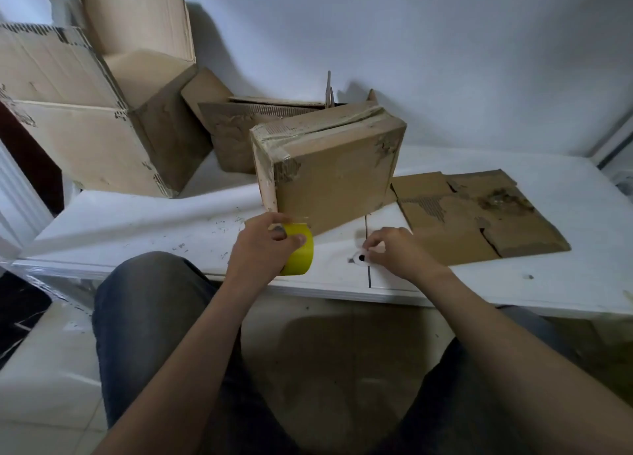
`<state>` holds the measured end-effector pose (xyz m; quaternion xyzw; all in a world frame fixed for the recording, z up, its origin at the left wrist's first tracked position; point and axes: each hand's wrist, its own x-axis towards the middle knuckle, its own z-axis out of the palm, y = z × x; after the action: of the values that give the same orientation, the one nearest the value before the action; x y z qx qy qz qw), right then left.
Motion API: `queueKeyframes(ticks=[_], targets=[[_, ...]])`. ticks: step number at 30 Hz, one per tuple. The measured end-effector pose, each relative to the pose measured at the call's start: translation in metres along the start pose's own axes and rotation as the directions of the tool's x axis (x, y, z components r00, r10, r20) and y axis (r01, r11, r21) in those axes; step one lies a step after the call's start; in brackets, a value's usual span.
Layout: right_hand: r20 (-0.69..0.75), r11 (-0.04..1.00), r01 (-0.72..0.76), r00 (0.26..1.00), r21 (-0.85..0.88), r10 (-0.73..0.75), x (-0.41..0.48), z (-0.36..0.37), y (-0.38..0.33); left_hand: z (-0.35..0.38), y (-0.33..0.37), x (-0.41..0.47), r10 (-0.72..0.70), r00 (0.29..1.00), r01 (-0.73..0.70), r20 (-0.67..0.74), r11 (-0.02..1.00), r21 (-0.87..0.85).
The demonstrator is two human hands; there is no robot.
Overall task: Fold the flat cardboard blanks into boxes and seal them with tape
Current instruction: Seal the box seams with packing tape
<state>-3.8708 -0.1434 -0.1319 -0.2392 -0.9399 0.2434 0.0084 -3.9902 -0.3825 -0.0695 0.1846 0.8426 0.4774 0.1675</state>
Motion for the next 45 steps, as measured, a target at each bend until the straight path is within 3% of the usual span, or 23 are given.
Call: queueKeyframes(ticks=[2,5,8,10,15,18,29,38,42,45], targets=[[-0.078,0.998,0.06,0.995,-0.019,-0.061,-0.002,-0.009,-0.007,-0.006,0.003,-0.001,0.019,1.0,-0.019,-0.005,1.0,0.007],[-0.22,0.963,0.267,0.938,-0.039,-0.269,-0.005,-0.035,-0.035,-0.016,0.009,-0.002,0.027,0.999,-0.027,-0.022,0.999,-0.018],[-0.381,0.858,0.485,0.771,-0.169,-0.51,0.008,-0.059,-0.074,-0.025,0.014,-0.002,0.034,0.999,-0.036,-0.036,0.999,-0.039],[-0.394,0.792,0.565,0.69,-0.231,-0.607,0.026,-0.071,-0.099,-0.03,0.016,-0.003,0.039,0.998,-0.041,-0.048,0.999,-0.034],[-0.21,0.778,0.573,0.753,-0.257,-0.623,0.07,-0.082,-0.155,-0.036,0.016,-0.002,0.045,0.998,-0.046,-0.035,0.998,-0.032],[-0.138,0.809,0.496,0.82,-0.317,-0.556,0.089,-0.074,-0.156,-0.038,0.013,0.002,0.048,0.999,-0.048,-0.019,0.998,-0.039],[-0.14,0.784,0.481,0.811,-0.393,-0.568,0.096,-0.066,-0.139,-0.04,0.0,0.011,0.038,0.999,-0.037,0.006,0.997,-0.062],[-0.234,0.861,0.347,0.862,-0.373,-0.449,0.081,-0.062,-0.159,-0.046,-0.001,0.007,0.039,0.999,-0.038,0.018,0.998,-0.052],[-0.169,0.78,0.392,0.834,-0.488,-0.525,0.064,-0.064,-0.147,-0.039,-0.002,0.006,0.03,0.998,-0.026,0.05,0.997,-0.067],[-0.332,0.77,0.518,0.701,-0.372,-0.631,0.037,-0.06,-0.101,-0.028,-0.008,0.007,0.022,0.996,-0.016,0.082,0.997,-0.071]])
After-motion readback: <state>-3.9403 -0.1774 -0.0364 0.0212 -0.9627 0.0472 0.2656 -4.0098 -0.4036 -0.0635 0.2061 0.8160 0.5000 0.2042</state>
